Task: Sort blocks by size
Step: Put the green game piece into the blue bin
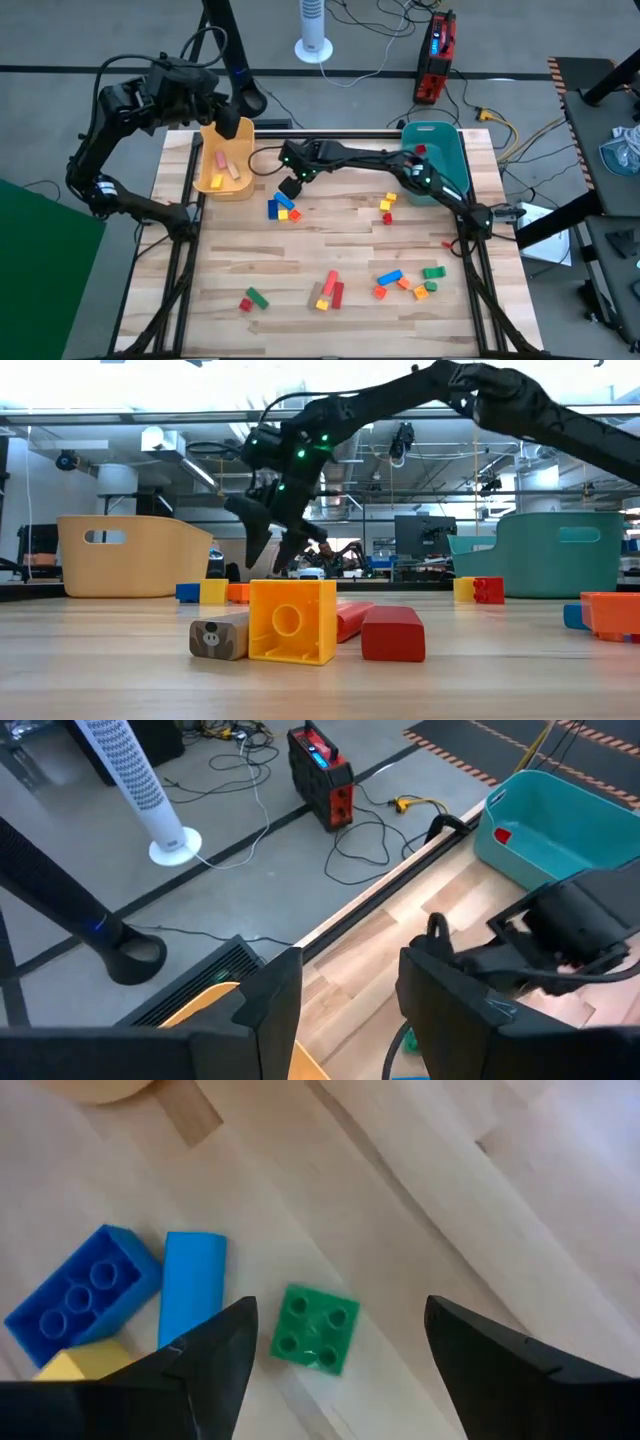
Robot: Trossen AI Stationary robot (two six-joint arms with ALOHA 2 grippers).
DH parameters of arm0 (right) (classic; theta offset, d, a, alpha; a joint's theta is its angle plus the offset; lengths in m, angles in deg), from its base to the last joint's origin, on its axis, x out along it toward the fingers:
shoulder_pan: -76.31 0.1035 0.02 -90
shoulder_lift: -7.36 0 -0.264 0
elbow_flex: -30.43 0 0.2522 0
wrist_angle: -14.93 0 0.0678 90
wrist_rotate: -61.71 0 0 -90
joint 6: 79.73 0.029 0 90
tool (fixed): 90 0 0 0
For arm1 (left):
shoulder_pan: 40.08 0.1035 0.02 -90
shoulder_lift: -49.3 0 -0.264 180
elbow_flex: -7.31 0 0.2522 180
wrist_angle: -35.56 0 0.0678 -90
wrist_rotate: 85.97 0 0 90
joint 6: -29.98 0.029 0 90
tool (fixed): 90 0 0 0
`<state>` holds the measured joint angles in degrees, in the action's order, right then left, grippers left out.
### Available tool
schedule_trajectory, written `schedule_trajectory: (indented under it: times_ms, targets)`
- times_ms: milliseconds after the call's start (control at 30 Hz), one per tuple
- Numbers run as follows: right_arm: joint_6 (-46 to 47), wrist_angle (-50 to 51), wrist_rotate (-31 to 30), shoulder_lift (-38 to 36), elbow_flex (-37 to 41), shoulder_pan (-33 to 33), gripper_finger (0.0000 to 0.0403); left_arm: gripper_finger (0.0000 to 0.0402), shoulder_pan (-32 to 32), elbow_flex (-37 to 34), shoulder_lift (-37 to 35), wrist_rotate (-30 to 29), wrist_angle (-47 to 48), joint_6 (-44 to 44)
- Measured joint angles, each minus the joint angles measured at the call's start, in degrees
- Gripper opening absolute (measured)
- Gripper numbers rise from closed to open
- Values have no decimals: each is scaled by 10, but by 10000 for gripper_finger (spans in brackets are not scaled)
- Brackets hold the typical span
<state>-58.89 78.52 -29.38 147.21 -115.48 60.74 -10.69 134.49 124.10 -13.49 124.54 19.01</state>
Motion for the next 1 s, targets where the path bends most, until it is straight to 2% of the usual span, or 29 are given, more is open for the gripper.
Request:
schedule_trajectory:
  times_ms: [400, 633, 1000]
  targets:
    - [7, 20, 10, 21, -12, 15, 268, 156, 0, 0, -1, 0, 0, 2]
    - [6, 10, -4, 21, 17, 14, 276, 156, 0, 1, 0, 0, -1, 13]
    - [-11, -22, -22, 22, 61, 17, 229, 156, 0, 1, 0, 0, -2, 15]
